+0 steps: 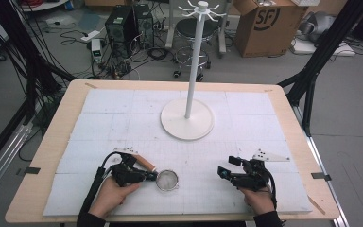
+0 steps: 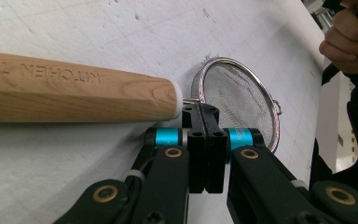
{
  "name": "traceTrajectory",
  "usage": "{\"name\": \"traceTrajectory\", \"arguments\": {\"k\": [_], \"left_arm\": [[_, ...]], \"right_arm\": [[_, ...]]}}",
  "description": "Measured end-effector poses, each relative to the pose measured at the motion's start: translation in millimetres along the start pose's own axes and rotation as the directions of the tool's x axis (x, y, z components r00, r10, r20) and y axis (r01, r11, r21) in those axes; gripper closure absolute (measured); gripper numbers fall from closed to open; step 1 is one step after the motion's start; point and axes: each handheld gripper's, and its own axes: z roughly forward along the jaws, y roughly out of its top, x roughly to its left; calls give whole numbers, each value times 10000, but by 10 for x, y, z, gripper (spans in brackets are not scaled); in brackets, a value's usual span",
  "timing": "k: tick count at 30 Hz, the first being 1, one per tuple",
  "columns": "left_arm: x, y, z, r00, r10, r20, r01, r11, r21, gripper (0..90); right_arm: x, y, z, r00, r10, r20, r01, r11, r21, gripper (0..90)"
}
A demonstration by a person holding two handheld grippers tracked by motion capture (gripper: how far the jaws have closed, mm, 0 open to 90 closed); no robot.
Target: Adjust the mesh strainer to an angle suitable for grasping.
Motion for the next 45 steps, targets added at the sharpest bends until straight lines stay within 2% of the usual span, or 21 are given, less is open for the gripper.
{"name": "traceTrajectory", "arguments": {"k": [7, 12, 19, 27, 34, 45], "left_arm": [[-24, 26, 44, 10000, 61, -55, -61, 9999, -86, 898], [-80, 79, 144, 9994, 300, -156, -300, 9995, 9, 898], [-108, 131, 238, 9993, 368, -23, -368, 9993, 76, 897], [-100, 146, 254, 9995, 304, 127, -307, 9993, 191, 898], [-135, 186, 326, 9991, 420, 80, -422, 9989, 195, 898], [-191, 248, 448, 9979, 603, 235, -612, 9973, 395, 898]], "right_arm": [[0, 2, -10, 10000, 25, -27, -25, 10000, -3, 165], [-13, 4, -28, 10000, 32, -16, -32, 10000, -82, 165], [-20, 1, -50, 10000, 46, 2, -46, 9999, -115, 165], [-17, 4, -69, 10000, 51, 51, -50, 9998, -181, 165], [-27, 7, -93, 9999, 43, 92, -40, 9992, -386, 165], [-26, -5, -114, 9999, 102, 134, -97, 9992, -381, 165]]}}
